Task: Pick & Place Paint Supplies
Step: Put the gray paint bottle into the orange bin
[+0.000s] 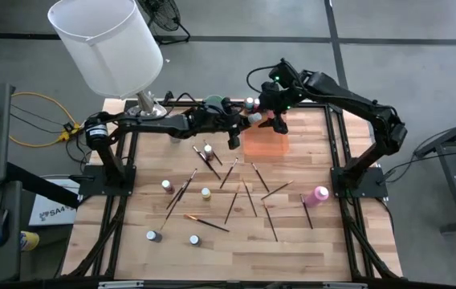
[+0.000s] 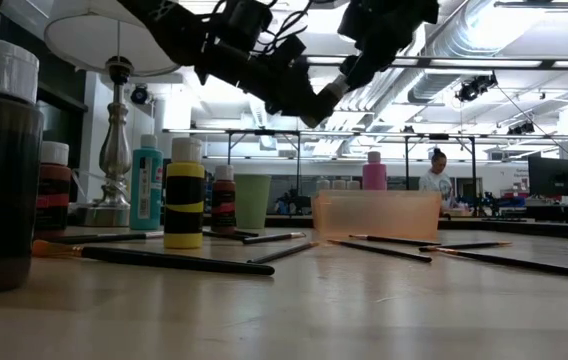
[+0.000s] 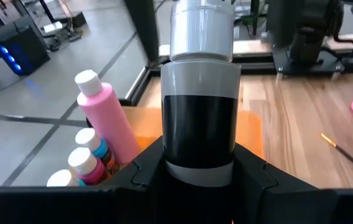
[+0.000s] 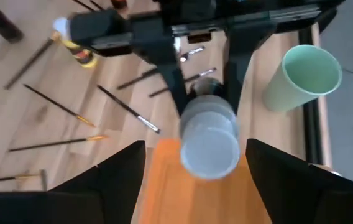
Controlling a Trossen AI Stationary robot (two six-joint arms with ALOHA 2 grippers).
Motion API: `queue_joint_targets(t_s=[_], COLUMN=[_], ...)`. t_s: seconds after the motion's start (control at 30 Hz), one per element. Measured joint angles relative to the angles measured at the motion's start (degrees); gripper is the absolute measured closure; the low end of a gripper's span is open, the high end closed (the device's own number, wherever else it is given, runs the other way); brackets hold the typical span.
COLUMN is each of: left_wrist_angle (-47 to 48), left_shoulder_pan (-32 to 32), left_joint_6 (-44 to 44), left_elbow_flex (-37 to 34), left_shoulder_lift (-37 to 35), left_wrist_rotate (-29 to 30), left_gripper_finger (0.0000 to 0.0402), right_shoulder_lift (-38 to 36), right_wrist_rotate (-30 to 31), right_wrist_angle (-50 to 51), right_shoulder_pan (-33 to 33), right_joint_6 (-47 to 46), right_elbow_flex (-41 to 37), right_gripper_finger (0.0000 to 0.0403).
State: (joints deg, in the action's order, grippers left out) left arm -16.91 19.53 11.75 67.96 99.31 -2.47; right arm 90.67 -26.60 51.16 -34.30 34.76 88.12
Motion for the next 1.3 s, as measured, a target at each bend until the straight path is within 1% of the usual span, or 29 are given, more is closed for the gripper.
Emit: queue_joint_targets(t_s=[0.1,0.23,0.4,0.63,0.77,0.87,1.17,1.3], left_wrist_angle=[0.0,0.4,0.4,0.6,0.8,0.9,1.8,1.7], left_shoulder_pan=[0.0,0.0,0.0,0.0,0.0,0.0,0.0,0.0], left_joint_6=[0.0,-0.1,-0.2,-0.5,-1.5,-1.7,-1.8,-1.7], left_elbow_flex=[0.0,0.0,0.0,0.0,0.0,0.0,0.0,0.0], left_shoulder_lift=[0.0,0.0,0.0,0.0,0.0,0.0,0.0,0.0], left_wrist_rotate=[-0.2,-0.2,-0.2,-0.1,-0.1,-0.1,0.3,0.3], left_gripper_finger=[0.0282,0.0282,0.0282,0.0282,0.0282,0.0282,0.0281,0.0267], right_shoulder_lift=[0.3,0.4,0.4,0.4,0.4,0.4,0.4,0.3], right_wrist_rotate=[1.2,1.4,4.2,2.3,1.3,1.3,1.2,1.2], right_wrist_angle=[-2.2,-2.5,-1.7,-0.9,-0.9,-1.0,-0.8,-0.8], right_shoulder_pan=[0.7,0.7,0.4,0.2,0.2,0.2,0.2,0.2], right_joint_6=[-0.4,-0.7,-2.6,-2.6,-3.2,-3.3,-4.4,-4.6], right_elbow_flex=[0.0,0.0,0.0,0.0,0.0,0.0,0.0,0.0], right_gripper_finger=[0.0140,0.0153,0.0186,0.0244,0.0267,0.0275,0.0281,0.0288])
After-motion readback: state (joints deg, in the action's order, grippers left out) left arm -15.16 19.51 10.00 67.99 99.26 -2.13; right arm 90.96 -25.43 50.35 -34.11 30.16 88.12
